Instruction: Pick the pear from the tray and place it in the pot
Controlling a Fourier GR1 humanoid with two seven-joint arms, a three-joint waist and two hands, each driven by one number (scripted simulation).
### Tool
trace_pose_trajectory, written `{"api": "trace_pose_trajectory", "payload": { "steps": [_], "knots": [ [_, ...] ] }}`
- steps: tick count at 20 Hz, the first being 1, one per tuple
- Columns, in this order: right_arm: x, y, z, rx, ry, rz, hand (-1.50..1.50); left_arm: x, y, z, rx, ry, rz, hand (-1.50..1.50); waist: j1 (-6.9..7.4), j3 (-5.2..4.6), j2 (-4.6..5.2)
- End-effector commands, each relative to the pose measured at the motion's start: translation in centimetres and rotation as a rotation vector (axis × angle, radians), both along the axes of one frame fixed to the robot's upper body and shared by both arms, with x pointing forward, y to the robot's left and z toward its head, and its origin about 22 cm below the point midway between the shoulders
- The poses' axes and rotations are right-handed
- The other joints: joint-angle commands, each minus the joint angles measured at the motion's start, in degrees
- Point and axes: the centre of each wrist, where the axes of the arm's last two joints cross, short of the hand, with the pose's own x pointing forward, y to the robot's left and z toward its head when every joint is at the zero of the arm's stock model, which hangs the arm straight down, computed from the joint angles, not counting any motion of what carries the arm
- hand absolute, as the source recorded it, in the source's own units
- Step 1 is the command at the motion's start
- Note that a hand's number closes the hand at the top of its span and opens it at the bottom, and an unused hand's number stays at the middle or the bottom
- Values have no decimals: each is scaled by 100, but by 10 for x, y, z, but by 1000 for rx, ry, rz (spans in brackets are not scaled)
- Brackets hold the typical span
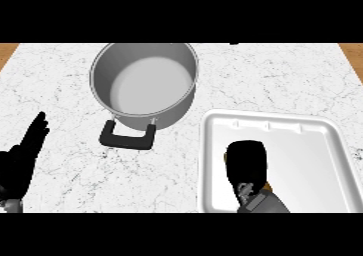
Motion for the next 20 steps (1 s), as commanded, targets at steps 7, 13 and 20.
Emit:
{"api": "trace_pose_trajectory", "payload": {
  "steps": [7,13,20],
  "knots": [
    [-27,53,8,232,60,243,150,16,-17,10,-1,-3,-59,0,300,44,100],
    [-38,83,36,485,2,468,150,26,-27,7,1,-16,-115,0,664,34,177],
    [-40,115,98,566,-426,512,150,32,-23,8,3,-13,-93,0,613,11,44]
  ]
}}
